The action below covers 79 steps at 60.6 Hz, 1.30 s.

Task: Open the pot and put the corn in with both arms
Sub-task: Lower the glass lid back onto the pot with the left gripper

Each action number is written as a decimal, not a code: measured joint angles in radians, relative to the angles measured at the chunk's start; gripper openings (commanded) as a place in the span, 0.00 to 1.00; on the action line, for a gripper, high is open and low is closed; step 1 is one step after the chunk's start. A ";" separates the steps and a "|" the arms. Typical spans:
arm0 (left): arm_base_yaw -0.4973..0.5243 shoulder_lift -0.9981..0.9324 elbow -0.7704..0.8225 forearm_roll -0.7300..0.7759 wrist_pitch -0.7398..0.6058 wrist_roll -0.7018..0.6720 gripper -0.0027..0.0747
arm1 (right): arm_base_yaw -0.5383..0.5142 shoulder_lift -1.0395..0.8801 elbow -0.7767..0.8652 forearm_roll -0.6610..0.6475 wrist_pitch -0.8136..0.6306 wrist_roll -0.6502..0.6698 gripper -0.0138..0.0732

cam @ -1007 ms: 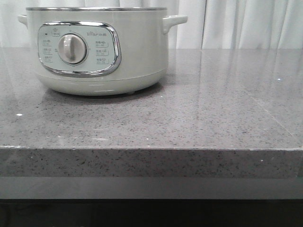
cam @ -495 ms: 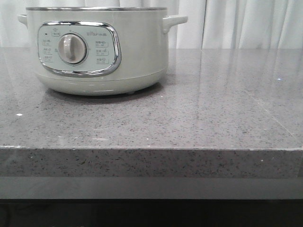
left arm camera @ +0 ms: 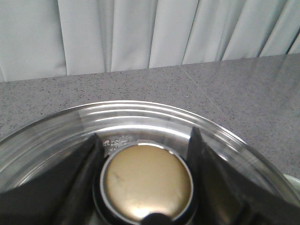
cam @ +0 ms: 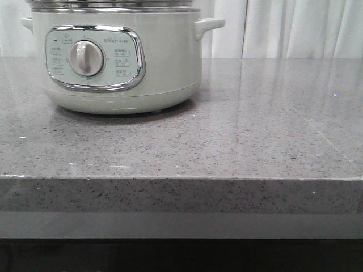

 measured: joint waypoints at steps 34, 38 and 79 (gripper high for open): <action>-0.003 0.022 -0.011 0.009 -0.015 0.002 0.40 | 0.000 0.000 0.000 0.000 0.000 0.000 0.83; -0.003 0.019 -0.012 0.011 -0.004 0.002 0.40 | 0.000 0.000 0.000 0.000 0.000 0.000 0.83; -0.003 0.003 -0.018 -0.008 0.066 0.000 0.77 | 0.000 0.000 0.000 0.000 0.000 0.000 0.83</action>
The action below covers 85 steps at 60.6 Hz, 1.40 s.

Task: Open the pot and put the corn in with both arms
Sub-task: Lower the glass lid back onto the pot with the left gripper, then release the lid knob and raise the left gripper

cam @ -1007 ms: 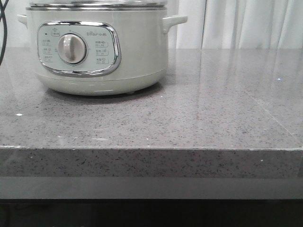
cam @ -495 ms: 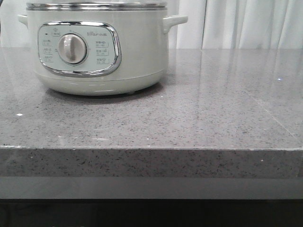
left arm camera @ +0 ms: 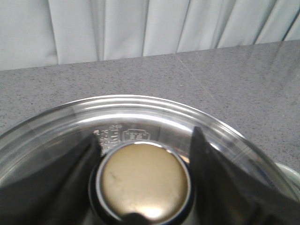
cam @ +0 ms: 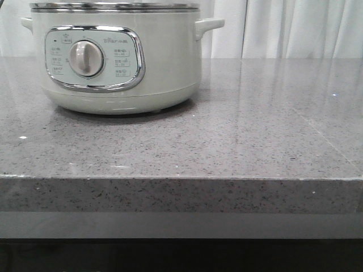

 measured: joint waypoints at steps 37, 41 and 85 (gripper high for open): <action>0.000 -0.418 0.054 0.114 0.395 0.000 0.76 | 0.000 0.000 0.000 0.000 0.000 0.000 0.83; 0.000 -0.475 0.114 0.111 0.400 0.000 0.76 | 0.000 0.000 0.000 0.000 0.000 0.000 0.83; 0.000 -0.829 0.609 0.088 0.400 0.000 0.76 | 0.000 0.000 0.000 0.000 0.000 0.000 0.83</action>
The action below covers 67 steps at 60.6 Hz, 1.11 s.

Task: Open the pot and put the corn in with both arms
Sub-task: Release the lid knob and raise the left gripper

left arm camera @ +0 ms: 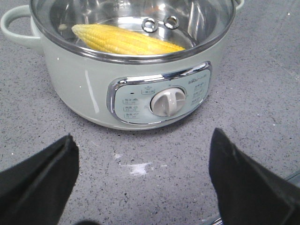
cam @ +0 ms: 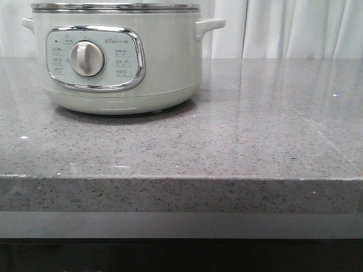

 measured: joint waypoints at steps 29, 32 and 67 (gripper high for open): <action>0.000 0.000 0.002 -0.002 -0.004 0.000 0.73 | 0.000 0.000 0.000 -0.002 0.002 0.000 0.45; 0.000 0.000 0.002 -0.002 -0.004 0.000 0.68 | 0.000 0.000 0.000 -0.002 0.007 0.000 0.34; 0.000 0.000 0.002 -0.002 -0.004 0.000 0.01 | 0.000 0.000 0.000 -0.002 0.033 0.000 0.08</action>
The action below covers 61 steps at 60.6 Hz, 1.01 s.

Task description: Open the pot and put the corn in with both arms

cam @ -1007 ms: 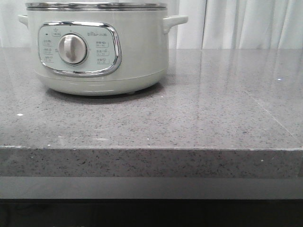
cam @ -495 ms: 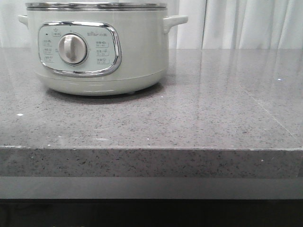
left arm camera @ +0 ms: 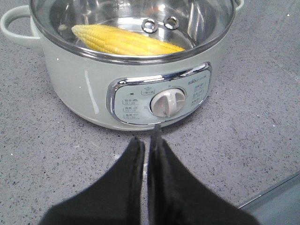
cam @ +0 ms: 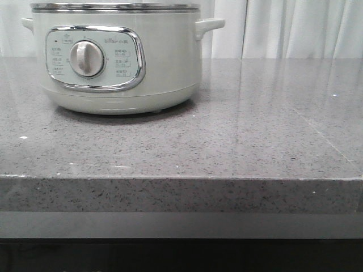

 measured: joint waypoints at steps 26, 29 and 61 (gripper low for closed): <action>0.003 -0.022 0.018 0.025 -0.008 0.000 0.01 | 0.000 0.000 0.000 0.000 0.000 0.000 0.08; 0.013 -0.053 0.037 0.045 -0.028 0.000 0.01 | 0.000 0.000 0.000 0.000 0.000 0.000 0.08; 0.352 -0.649 0.660 -0.041 -0.426 0.000 0.01 | 0.000 0.000 0.000 0.000 0.000 0.000 0.08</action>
